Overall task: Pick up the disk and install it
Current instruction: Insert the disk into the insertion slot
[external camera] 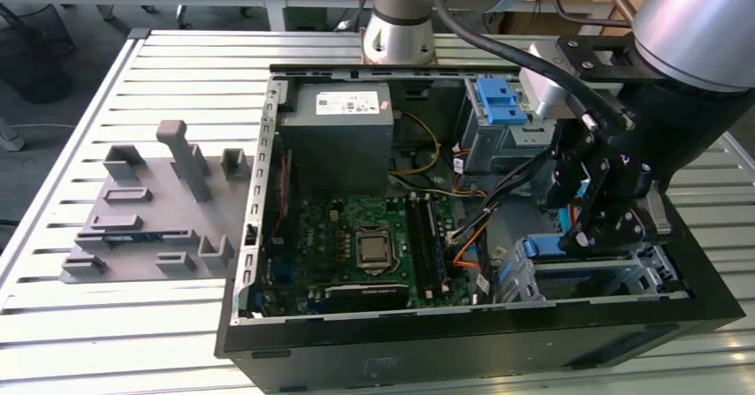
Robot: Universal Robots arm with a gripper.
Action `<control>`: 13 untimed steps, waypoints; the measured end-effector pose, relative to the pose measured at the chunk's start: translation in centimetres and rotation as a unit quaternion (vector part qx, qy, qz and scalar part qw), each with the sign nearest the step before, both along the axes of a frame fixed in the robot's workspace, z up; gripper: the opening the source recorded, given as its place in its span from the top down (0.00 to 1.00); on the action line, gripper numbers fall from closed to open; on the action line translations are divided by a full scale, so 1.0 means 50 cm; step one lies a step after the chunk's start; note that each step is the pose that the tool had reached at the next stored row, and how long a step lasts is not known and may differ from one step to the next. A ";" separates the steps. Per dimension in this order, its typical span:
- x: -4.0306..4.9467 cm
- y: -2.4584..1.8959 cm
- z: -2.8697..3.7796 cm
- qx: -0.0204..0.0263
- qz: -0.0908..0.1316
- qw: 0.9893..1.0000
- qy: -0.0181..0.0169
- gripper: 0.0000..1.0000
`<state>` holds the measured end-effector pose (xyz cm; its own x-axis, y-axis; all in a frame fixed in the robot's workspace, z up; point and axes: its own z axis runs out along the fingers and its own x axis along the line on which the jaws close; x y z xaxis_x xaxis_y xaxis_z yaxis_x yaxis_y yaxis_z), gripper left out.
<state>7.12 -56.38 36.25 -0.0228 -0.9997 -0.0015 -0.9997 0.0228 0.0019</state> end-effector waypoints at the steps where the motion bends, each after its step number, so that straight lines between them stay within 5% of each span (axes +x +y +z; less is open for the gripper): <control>1: 0.000 0.0000 0.000 0.000 0.000 1.000 0.000 0.50; 5: 0.000 -0.0001 -0.005 0.000 0.000 1.000 0.000 0.51; 10: 0.000 0.0000 -0.014 0.000 0.000 1.000 0.000 0.75; 13: 0.000 -0.0001 -0.014 0.000 0.000 1.000 0.000 0.81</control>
<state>7.12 -56.38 35.53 -0.0228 -0.9997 -0.0011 -0.9997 0.0228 0.0021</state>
